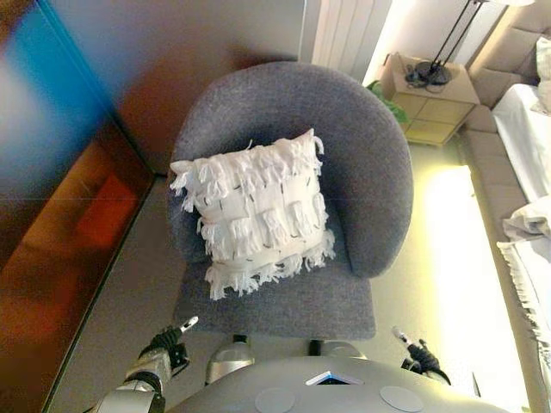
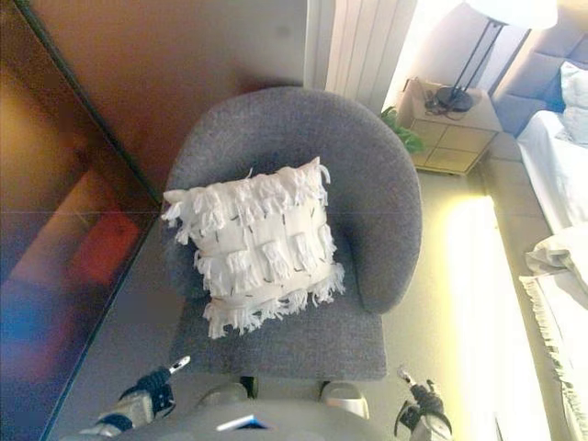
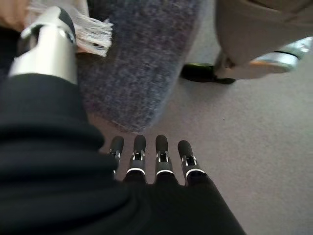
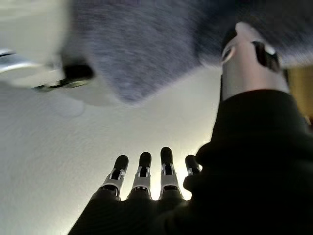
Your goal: Pick up the cushion and take it to the sofa
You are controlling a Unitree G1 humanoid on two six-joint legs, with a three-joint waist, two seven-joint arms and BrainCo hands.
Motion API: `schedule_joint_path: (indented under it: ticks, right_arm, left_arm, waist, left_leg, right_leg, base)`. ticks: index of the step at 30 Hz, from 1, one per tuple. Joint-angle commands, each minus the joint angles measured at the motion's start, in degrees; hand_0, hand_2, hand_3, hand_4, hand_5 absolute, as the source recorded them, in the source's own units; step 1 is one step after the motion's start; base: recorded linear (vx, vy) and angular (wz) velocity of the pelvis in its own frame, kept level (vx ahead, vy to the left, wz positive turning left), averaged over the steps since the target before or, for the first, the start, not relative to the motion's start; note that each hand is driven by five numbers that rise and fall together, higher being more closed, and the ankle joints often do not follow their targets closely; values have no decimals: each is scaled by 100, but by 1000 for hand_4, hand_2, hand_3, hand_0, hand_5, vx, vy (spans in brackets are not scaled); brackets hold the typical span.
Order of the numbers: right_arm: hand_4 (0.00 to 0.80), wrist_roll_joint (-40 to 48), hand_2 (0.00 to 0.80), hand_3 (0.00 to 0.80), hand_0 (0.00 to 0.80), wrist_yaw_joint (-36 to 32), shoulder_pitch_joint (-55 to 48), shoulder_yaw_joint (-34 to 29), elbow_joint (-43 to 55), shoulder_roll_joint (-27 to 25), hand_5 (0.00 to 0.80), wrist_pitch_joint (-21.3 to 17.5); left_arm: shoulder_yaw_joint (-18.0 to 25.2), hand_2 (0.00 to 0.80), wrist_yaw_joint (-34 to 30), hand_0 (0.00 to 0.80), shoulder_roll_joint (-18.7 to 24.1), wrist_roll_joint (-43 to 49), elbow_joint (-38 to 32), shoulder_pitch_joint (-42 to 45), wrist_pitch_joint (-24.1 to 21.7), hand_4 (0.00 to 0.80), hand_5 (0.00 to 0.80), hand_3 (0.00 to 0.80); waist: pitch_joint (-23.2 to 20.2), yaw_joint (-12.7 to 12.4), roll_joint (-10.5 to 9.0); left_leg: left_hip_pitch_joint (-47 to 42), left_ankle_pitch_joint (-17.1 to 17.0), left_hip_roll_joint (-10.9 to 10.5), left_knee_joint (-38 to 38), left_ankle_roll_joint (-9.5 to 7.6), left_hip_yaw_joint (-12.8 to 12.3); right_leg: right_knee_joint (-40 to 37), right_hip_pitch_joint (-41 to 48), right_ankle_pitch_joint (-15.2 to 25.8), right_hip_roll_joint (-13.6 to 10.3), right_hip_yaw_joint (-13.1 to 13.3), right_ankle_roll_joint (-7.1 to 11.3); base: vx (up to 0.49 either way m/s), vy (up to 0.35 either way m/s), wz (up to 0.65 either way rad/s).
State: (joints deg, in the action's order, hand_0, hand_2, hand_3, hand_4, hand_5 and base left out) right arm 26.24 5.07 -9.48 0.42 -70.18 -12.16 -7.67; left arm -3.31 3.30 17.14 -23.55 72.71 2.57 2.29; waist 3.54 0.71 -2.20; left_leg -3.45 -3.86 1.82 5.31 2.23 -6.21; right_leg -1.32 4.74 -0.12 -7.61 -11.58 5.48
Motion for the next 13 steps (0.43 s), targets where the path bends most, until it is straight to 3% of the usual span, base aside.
schedule_joint_path:
  ticks: [1, 6, 13]
  right_arm:
    - [0, -357, 0, 0, 0, -305, 335, 331, 2, 137, 0, 409]
    - [0, -833, 0, 0, 0, -262, 504, 788, -49, 223, 0, 570]
    - [0, -434, 0, 0, 0, -185, 603, 973, -251, 282, 0, 705]
  left_arm:
    - [56, 0, -157, 0, -125, 416, 311, -120, 301, 0, 0, 0]
    - [-235, 0, -343, 0, -250, 646, 379, -252, 623, 0, 0, 0]
    - [-709, 0, -235, 0, -381, 502, 307, -406, 822, 0, 0, 0]
  waist:
    - [182, -57, -7]
    - [80, -59, 34]
    - [-11, -23, 50]
  left_leg:
    - [-310, 644, -112, -285, -225, 33]
    - [-444, 603, -133, -47, -252, 42]
    - [-444, 664, -162, -31, -271, 82]
  right_leg:
    - [171, -329, 506, -371, 146, 397]
    - [127, -279, 523, -359, 153, 400]
    - [112, -276, 530, -316, 205, 418]
  base:
    - [-48, 25, 0]
    - [-23, 13, 0]
    - [-10, 2, 0]
